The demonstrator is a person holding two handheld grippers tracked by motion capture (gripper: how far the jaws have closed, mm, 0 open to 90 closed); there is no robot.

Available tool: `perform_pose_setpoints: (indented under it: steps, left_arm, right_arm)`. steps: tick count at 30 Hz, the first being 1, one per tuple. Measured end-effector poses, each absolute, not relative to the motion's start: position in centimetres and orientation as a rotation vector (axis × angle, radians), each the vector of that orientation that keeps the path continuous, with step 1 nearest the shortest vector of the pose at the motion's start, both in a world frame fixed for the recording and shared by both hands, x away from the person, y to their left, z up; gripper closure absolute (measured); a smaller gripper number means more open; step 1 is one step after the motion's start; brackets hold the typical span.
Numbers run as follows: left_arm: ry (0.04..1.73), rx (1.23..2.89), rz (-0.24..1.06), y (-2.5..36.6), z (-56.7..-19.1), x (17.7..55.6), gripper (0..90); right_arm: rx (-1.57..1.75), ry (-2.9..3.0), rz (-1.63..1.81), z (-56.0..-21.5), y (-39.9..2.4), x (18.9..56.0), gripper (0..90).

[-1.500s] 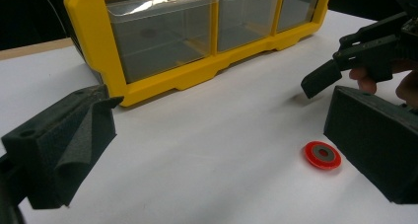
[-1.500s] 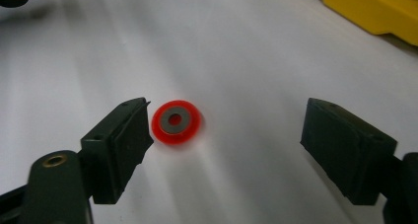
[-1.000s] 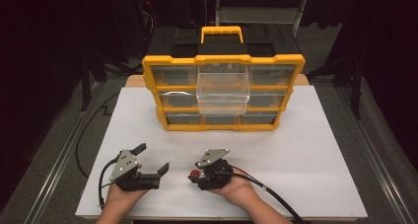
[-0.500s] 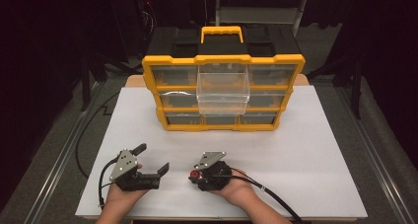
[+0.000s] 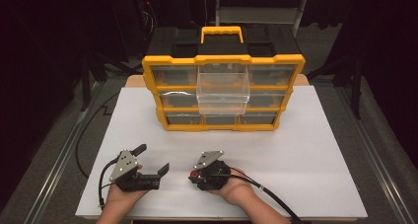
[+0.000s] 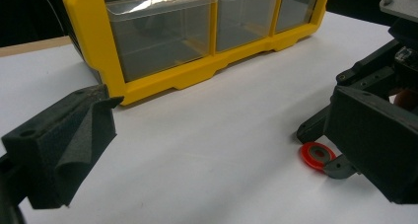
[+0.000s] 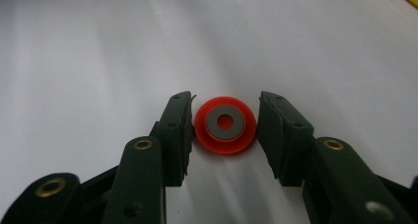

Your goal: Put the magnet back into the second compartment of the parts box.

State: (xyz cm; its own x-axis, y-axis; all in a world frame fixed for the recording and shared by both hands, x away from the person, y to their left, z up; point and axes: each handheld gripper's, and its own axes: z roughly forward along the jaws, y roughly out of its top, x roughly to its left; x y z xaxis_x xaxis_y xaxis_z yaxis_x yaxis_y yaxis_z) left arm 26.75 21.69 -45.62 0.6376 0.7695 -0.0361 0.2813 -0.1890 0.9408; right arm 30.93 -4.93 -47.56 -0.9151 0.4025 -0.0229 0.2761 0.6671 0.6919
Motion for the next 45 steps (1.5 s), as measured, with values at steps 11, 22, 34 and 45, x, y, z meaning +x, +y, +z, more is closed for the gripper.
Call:
perform_pose_setpoints:
  steps: [11, 22, 34, 45]
  left_arm:
    - [0.85, 1.758, 0.552, 21.7, -45.6, 26.8, 0.5]
    - [0.849, 1.75, 0.553, 21.7, -45.6, 26.8, 0.5]
    - [0.846, 1.755, 0.555, 21.6, -45.6, 26.8, 0.5]
    - [0.845, 1.751, 0.554, 21.7, -45.6, 26.8, 0.5]
  right_arm:
    - [0.558, 2.704, 1.081, -47.5, -5.0, 30.9, 64.6]
    - [0.545, 2.692, 1.133, -47.1, -5.7, 30.9, 64.6]
    - [0.556, 2.666, 1.149, -46.0, -8.0, 30.3, 64.6]
    - [0.592, 2.64, 1.139, -45.2, -11.3, 30.3, 64.5]
